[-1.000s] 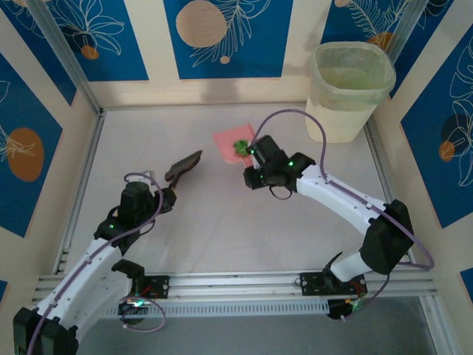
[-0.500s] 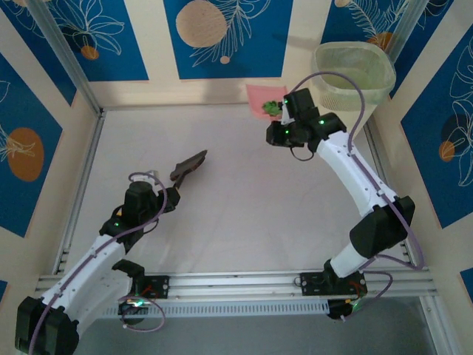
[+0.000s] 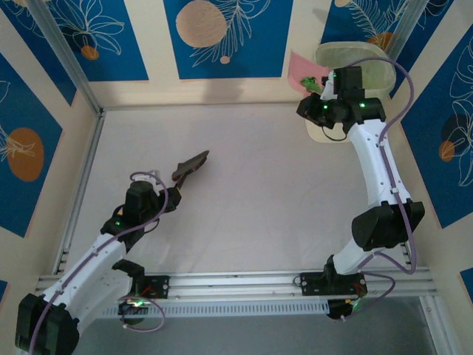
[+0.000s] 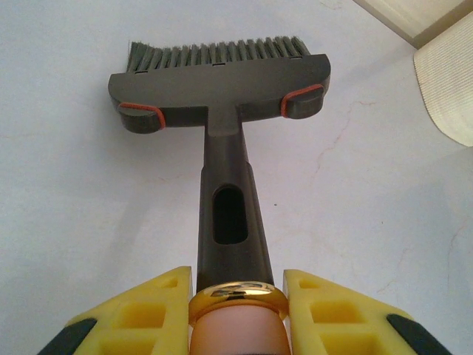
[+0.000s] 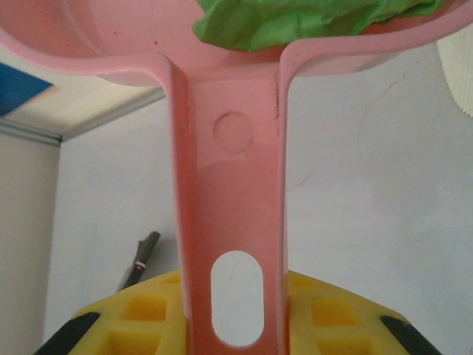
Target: Sweep away the paper scraps from the table
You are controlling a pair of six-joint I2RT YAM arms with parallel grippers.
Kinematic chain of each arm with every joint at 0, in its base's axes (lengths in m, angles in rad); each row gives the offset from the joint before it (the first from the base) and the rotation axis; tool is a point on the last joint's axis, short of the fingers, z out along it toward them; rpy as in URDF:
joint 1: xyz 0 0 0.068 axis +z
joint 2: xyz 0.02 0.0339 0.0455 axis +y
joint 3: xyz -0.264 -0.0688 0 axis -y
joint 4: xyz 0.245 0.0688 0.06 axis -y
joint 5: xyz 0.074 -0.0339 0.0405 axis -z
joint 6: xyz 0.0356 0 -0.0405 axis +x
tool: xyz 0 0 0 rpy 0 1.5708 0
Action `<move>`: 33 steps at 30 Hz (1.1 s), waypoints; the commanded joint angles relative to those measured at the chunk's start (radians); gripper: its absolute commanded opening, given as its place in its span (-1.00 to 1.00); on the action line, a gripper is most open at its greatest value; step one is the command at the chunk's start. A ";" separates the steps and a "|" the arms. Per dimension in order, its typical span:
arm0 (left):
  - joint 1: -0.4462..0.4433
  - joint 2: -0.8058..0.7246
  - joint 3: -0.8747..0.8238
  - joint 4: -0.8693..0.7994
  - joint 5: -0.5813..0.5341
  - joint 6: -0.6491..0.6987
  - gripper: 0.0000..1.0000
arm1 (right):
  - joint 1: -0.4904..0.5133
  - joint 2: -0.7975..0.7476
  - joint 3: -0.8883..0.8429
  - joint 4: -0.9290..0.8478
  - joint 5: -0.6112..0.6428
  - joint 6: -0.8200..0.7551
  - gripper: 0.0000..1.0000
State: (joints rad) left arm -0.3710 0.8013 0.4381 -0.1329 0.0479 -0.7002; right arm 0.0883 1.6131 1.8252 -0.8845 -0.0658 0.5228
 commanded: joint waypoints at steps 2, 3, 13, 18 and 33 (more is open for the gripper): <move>-0.005 0.003 -0.002 0.055 0.028 -0.001 -1.00 | -0.051 0.027 0.079 -0.018 -0.103 0.032 -1.00; -0.005 0.004 -0.004 0.055 0.029 -0.001 -1.00 | -0.062 0.033 0.089 -0.021 -0.111 0.034 -1.00; -0.006 0.031 -0.001 0.062 0.031 0.002 -1.00 | -0.176 0.093 0.161 0.005 -0.258 0.091 -1.00; -0.006 0.038 -0.002 0.064 0.029 0.003 -1.00 | -0.220 0.107 0.143 0.058 -0.346 0.148 -1.00; -0.006 0.037 -0.001 0.072 0.037 0.009 -1.00 | -0.364 0.130 0.064 0.273 -0.610 0.374 -1.00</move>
State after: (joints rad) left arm -0.3714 0.8410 0.4381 -0.0929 0.0605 -0.6991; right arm -0.2543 1.7275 1.9026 -0.6785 -0.5789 0.8211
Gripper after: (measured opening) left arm 0.267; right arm 0.257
